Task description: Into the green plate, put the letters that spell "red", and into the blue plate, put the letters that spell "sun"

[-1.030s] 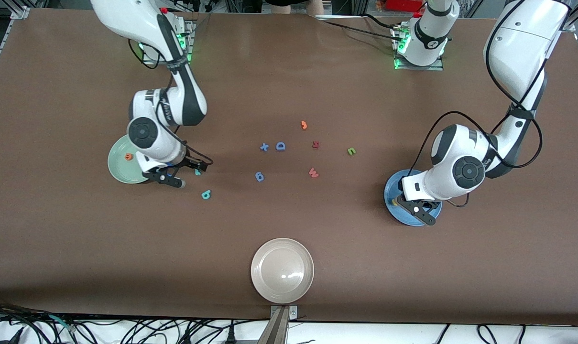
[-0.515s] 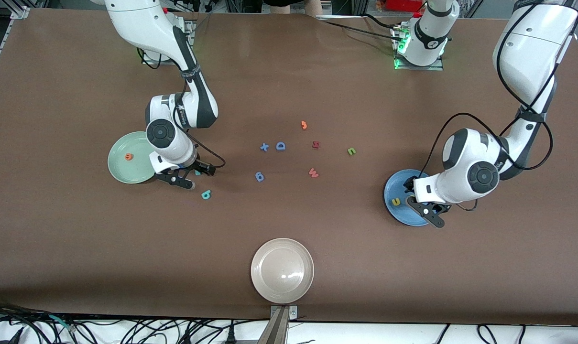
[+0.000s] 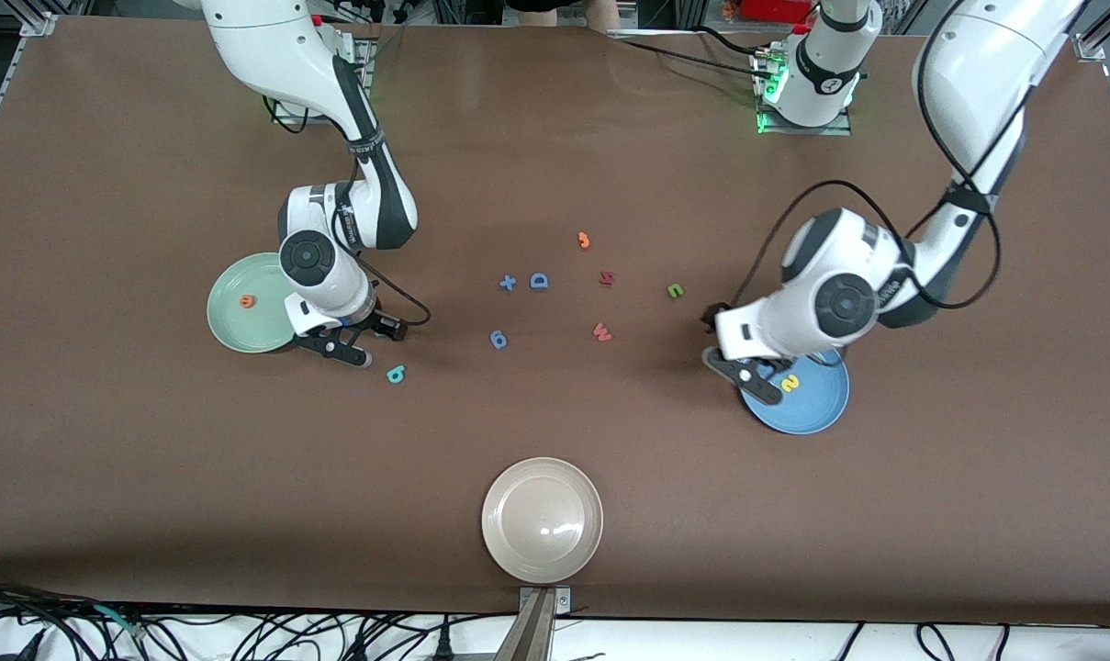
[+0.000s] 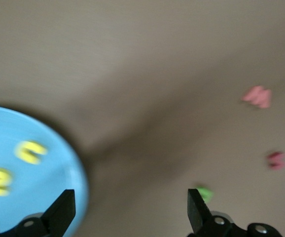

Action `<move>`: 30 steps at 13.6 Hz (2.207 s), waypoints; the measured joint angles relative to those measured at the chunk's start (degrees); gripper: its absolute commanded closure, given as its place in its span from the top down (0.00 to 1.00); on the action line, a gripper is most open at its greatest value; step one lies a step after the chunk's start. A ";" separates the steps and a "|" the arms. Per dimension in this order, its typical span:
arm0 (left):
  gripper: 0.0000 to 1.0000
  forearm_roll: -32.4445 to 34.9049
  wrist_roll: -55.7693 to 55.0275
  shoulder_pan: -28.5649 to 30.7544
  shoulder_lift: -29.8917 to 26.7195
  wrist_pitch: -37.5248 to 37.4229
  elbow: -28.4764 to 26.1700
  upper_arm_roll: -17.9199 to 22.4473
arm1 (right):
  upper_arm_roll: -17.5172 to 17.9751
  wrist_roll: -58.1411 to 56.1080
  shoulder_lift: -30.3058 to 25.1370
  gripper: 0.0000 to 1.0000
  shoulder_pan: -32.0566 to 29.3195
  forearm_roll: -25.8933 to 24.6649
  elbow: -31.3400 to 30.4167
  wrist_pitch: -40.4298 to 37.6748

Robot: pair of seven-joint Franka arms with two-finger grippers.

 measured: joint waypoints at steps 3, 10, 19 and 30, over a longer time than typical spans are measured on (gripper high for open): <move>1.00 0.00 -8.38 -1.08 -0.27 0.00 -3.91 -1.46 | 0.00 0.00 -0.01 0.57 -0.05 0.02 0.01 0.10; 1.00 8.13 -35.46 -4.83 -0.18 1.05 -10.30 -3.00 | 0.02 0.00 -0.06 0.33 -0.03 0.07 0.13 0.30; 1.00 8.75 -51.61 -2.70 3.68 8.81 -12.24 -2.30 | 0.03 0.00 -0.19 0.00 -0.03 0.10 0.22 0.35; 0.72 8.75 -58.43 -4.05 5.23 9.08 -12.45 -2.69 | -13.52 -12.03 -10.20 0.00 -0.17 0.10 3.83 -22.28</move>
